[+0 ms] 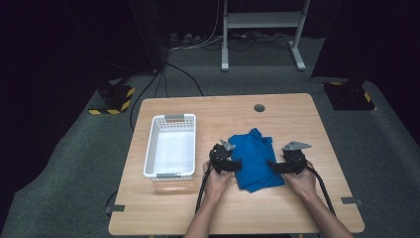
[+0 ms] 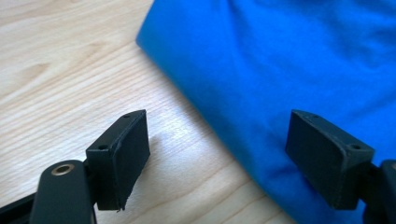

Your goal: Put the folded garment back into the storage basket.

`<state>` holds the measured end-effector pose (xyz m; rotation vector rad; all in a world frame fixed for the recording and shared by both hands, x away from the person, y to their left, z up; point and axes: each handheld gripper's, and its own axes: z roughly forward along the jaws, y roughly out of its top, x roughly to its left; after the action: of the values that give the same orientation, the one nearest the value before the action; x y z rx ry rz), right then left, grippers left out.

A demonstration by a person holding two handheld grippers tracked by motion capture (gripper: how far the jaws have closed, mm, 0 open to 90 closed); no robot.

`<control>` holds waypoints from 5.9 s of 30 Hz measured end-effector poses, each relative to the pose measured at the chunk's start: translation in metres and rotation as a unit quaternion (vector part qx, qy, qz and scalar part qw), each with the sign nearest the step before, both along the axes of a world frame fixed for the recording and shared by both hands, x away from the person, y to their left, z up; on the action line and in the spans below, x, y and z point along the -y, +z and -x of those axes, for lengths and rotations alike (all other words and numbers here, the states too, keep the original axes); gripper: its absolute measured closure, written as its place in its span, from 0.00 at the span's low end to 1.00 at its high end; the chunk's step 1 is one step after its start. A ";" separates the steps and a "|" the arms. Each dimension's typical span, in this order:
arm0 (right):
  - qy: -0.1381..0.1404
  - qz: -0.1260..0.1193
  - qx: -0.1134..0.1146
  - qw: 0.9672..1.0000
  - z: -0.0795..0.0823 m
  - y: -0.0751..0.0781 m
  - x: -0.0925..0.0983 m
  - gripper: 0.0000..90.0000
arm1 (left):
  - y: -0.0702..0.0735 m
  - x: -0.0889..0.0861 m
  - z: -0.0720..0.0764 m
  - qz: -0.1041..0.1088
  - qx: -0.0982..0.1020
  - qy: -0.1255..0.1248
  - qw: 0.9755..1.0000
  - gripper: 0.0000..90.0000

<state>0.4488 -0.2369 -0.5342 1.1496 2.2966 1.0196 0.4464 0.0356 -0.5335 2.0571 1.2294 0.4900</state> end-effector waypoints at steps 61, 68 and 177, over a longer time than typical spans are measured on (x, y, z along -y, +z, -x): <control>-0.018 -0.005 -0.003 1.000 -0.017 0.001 -0.014 0.19 | 0.000 0.000 -0.012 0.002 -0.013 0.018 1.000 0.26; -0.016 0.000 0.026 1.000 -0.013 0.011 -0.008 0.20 | 0.007 -0.004 -0.014 0.017 -0.002 0.024 1.000 0.26; -0.023 0.040 -0.010 0.999 -0.032 0.008 -0.025 0.20 | 0.000 0.002 -0.017 0.002 -0.015 0.038 0.999 0.23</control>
<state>0.4809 -0.2120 -0.5261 1.1809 2.2936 0.8944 0.4632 0.0336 -0.5334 2.0281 1.3291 0.4930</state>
